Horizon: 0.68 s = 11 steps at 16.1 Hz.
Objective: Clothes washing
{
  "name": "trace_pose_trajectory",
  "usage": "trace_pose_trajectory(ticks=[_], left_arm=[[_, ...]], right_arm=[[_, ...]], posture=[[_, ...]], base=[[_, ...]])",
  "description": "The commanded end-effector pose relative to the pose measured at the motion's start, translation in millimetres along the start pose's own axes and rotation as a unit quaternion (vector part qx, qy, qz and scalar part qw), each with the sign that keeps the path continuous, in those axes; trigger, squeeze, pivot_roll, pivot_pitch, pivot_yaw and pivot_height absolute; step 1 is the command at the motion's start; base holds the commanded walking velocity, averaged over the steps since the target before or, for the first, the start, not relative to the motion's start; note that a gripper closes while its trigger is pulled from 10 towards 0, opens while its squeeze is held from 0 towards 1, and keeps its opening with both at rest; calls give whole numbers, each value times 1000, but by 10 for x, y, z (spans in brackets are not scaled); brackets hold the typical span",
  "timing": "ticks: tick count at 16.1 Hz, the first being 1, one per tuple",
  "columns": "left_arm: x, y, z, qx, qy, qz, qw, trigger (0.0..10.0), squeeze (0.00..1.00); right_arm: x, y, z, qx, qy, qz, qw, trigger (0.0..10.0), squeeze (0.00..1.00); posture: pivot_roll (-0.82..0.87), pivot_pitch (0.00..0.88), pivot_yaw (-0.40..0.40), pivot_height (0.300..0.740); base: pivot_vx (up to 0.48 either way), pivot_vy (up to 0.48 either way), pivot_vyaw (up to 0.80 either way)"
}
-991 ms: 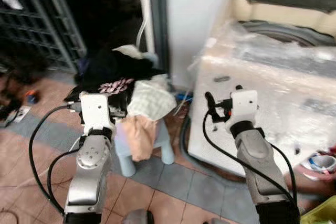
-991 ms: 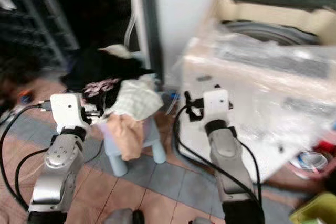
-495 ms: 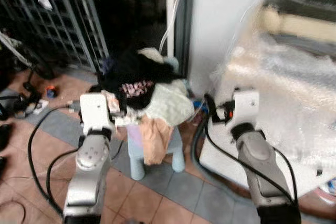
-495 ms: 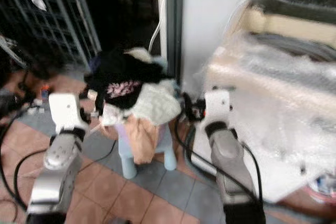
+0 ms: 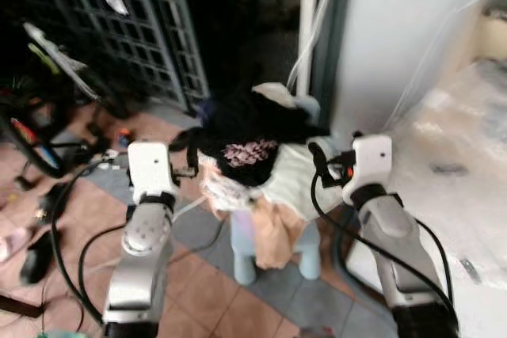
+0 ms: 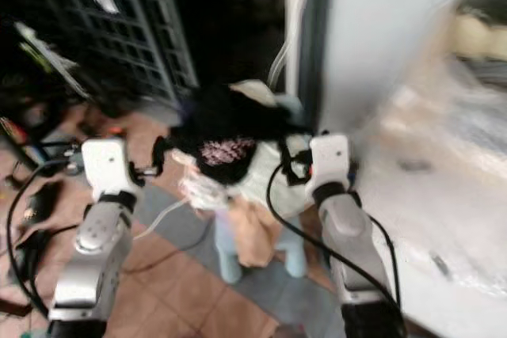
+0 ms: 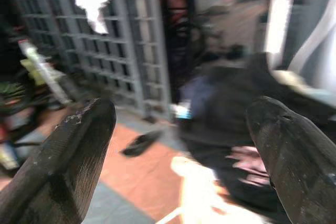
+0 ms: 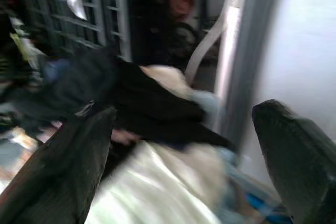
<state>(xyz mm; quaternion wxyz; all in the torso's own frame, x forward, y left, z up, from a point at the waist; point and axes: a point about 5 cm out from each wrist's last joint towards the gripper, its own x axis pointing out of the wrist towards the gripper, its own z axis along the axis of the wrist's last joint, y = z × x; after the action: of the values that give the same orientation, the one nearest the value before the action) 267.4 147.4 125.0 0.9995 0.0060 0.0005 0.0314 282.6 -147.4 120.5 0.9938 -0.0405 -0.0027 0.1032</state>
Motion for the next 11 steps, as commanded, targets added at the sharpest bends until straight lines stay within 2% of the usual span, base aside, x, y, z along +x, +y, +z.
trace_pose_trajectory(ticks=[1, 3, 4, 5, 6, 8, 11], left_arm=[[3, 93, -1, 11, 3, 18, 1000, 10000, 0], [7, 91, -4, 11, 3, 19, 1000, 10000, 0], [14, 85, -4, 12, 3, 18, 1000, 10000, 0], [14, 85, -4, 12, 3, 18, 1000, 10000, 0], [18, 76, 1, 14, 0, 17, 1000, 10000, 0], [20, 72, 7, 22, -1, 17, 1000, 10000, 0], [26, 67, 27, 33, -4, 16, 999, 10000, 0]], right_arm=[[48, 97, 52, -3, -6, 16, 1000, 10000, 0], [62, 97, 43, -16, -1, 10, 1000, 10000, 0], [101, 123, 105, -15, -24, 7, 1000, 10000, 0], [101, 123, 105, -15, -24, 7, 1000, 10000, 0], [130, 142, 119, -15, -7, 18, 1000, 10000, 0], [125, 159, 113, -12, -5, 41, 999, 10000, 0], [121, 90, 71, -13, 3, 24, 1000, 10000, 0]], posture=[[-35, 0, 76, 740], [-35, 0, 75, 740], [-35, 0, 72, 740], [-35, 0, 72, 740], [-35, 0, 71, 740], [-28, 0, 64, 740], [-22, 0, 64, 740]], base=[[296, 304, 0], [292, 304, 0], [337, 285, 0], [337, 285, 0], [368, 0, 0], [368, 0, 0], [376, -295, 0]])
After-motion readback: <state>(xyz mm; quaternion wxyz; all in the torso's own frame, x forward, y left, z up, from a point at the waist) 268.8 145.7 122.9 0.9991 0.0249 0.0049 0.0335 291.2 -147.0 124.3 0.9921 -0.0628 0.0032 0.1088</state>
